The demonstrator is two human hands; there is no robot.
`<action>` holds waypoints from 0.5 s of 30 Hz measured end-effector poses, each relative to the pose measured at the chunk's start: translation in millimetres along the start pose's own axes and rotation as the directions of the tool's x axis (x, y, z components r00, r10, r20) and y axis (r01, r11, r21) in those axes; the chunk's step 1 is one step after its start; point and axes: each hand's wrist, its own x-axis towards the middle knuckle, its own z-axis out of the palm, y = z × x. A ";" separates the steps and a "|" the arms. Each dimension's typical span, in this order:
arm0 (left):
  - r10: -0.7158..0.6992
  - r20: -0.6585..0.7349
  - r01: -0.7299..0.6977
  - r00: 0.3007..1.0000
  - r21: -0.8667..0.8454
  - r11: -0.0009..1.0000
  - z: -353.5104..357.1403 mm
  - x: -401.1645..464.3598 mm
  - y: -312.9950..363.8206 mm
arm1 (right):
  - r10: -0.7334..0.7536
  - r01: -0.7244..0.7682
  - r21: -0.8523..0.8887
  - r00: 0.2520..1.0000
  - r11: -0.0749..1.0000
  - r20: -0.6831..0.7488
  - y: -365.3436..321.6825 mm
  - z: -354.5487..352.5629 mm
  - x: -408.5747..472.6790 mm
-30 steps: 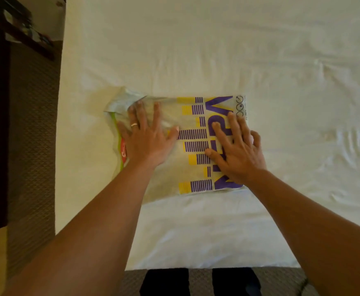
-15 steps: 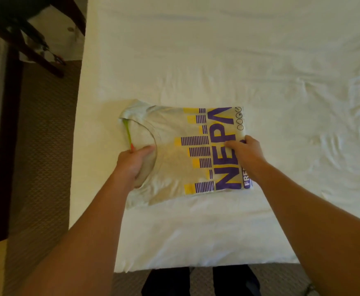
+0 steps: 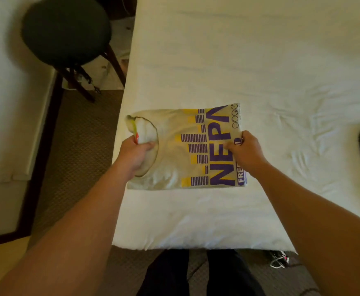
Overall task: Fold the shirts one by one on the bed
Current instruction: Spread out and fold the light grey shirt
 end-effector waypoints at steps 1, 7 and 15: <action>0.011 -0.006 -0.011 1.000 -0.001 1.000 -10.6 -13.1 10.5 | -0.014 0.014 -0.025 1.000 1.000 0.004 -10.7 -5.2 -9.6; 0.003 -0.095 -0.006 0.995 -0.037 0.999 -61.6 -106.6 55.3 | -0.114 0.121 -0.075 0.989 0.990 0.097 -76.0 -28.3 -68.4; 0.041 -0.262 -0.055 0.964 -0.046 0.997 -104.5 -209.7 46.8 | -0.266 0.316 -0.123 0.913 0.941 0.310 -119.5 -46.0 -121.9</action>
